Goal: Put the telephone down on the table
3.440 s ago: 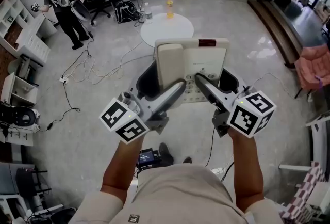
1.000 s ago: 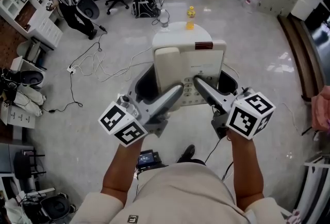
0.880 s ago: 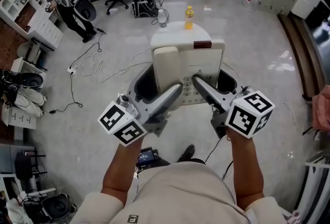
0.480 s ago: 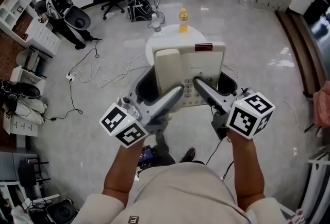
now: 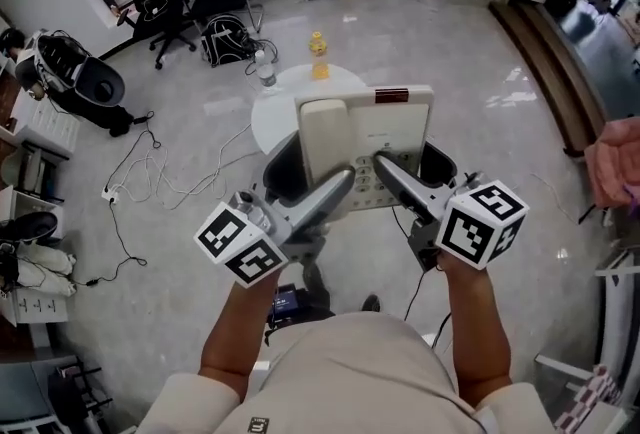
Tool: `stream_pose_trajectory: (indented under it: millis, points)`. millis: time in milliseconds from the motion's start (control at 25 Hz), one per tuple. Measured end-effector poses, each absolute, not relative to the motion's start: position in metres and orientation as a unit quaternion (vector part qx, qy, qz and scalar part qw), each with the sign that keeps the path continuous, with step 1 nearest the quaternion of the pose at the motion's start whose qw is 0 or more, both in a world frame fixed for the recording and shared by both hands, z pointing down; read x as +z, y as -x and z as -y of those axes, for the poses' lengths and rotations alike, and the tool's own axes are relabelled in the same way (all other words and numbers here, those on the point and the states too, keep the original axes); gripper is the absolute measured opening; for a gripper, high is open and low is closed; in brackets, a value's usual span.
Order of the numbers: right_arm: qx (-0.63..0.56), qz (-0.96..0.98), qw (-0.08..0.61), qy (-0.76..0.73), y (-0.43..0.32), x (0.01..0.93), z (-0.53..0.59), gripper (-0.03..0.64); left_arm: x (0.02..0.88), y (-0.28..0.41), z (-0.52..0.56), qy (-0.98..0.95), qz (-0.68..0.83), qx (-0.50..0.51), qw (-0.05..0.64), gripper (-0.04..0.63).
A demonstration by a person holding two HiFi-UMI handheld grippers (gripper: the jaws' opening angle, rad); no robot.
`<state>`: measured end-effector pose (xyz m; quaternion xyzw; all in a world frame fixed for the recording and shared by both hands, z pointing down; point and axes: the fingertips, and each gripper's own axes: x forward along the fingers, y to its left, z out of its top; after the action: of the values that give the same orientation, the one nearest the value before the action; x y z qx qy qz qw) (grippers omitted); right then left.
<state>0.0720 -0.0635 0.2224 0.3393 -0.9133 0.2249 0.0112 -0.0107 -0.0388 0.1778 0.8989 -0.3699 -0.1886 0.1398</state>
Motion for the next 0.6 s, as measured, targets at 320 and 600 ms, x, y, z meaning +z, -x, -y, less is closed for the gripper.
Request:
stream_pose_trajectory:
  millis: [320, 600]
  points:
    - [0.229, 0.897, 0.006, -0.379, -0.063, 0.233, 0.089, 0.287, 0.189, 0.022, 0.072, -0.912, 0.332, -0.183, 0.155, 0.383]
    - [0.234, 0.883, 0.003, -0.407, -0.052, 0.231, 0.108, 0.287, 0.187, 0.034, 0.097, -0.921, 0.304, -0.177, 0.166, 0.383]
